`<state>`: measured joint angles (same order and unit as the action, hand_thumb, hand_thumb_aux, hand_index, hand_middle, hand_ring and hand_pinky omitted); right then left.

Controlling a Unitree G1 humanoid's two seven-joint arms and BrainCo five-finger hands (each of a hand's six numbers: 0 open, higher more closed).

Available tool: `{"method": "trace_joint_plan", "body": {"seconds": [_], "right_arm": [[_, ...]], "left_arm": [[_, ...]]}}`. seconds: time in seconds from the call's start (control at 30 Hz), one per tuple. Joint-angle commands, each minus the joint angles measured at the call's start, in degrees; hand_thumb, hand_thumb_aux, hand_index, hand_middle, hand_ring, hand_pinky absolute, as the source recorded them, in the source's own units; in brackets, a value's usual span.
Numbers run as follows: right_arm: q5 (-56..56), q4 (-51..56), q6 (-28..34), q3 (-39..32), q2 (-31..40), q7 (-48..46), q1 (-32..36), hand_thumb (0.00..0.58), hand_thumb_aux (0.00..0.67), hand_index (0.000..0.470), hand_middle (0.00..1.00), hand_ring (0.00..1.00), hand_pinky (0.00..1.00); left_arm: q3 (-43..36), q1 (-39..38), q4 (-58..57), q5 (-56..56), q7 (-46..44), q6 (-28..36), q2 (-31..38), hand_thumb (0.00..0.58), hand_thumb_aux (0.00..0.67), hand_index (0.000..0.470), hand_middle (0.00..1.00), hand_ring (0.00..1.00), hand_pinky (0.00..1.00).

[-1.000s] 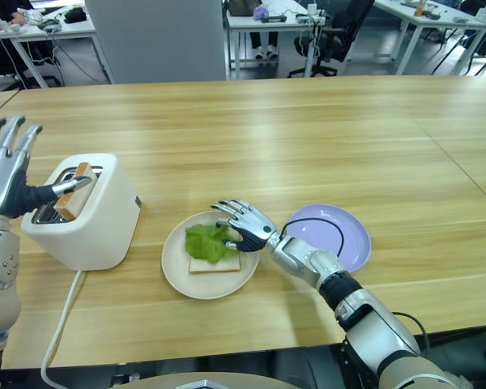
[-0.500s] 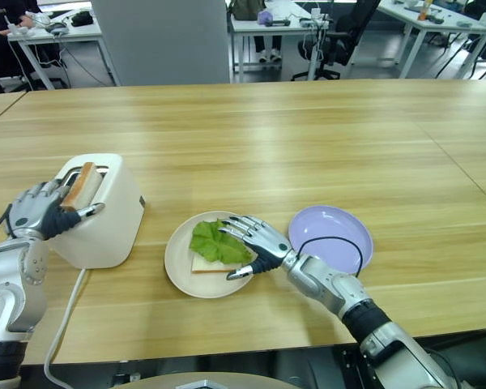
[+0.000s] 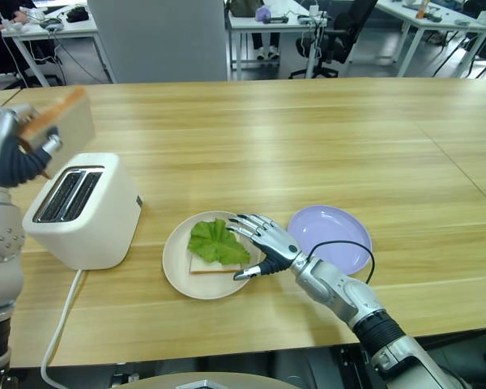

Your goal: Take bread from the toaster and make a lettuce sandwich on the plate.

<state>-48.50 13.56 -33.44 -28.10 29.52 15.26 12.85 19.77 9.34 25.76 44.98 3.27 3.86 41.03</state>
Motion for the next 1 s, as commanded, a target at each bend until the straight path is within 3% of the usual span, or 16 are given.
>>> {"method": "trace_joint_plan", "body": {"seconds": [0.03,0.27,0.43,0.63,0.8,1.0], "right_arm": [[-4.9,-5.2,-1.5,1.8,1.4,6.4,-0.7,0.0,0.0,0.0,0.0,0.0,0.0],[-19.7,-17.7,1.1,3.9,4.8,22.8,-3.8,0.0,0.0,0.0,0.0,0.0,0.0],[-24.2,-21.2,2.0,2.8,5.8,25.6,-5.4,0.0,0.0,0.0,0.0,0.0,0.0],[-21.9,-12.6,1.1,-1.8,3.9,16.3,-3.2,0.0,0.0,0.0,0.0,0.0,0.0],[-17.6,-3.2,1.0,-4.9,1.9,6.2,-1.5,0.0,0.0,0.0,0.0,0.0,0.0],[-13.3,1.3,0.6,-5.4,0.8,1.3,-0.3,0.0,0.0,0.0,0.0,0.0,0.0]], "left_arm": [[-3.4,1.8,2.3,-15.3,-7.7,-4.1,-2.2,0.58,0.67,0.46,1.0,1.0,1.0],[-21.5,2.3,-5.6,-28.5,-26.5,-9.6,-4.4,0.58,0.67,0.46,1.0,1.0,1.0],[-26.7,7.8,-19.2,-37.3,-35.5,-11.9,-7.6,0.58,0.67,0.46,1.0,1.0,1.0],[-28.9,15.0,-37.4,-43.9,-42.7,-14.5,-14.1,0.58,0.67,0.46,1.0,1.0,1.0],[-31.8,21.2,-55.1,-40.6,-43.7,-19.9,-17.6,0.58,0.67,0.46,1.0,1.0,1.0],[-34.8,23.5,-66.2,-36.2,-43.6,-22.8,-18.0,0.58,0.67,0.46,1.0,1.0,1.0]]}}
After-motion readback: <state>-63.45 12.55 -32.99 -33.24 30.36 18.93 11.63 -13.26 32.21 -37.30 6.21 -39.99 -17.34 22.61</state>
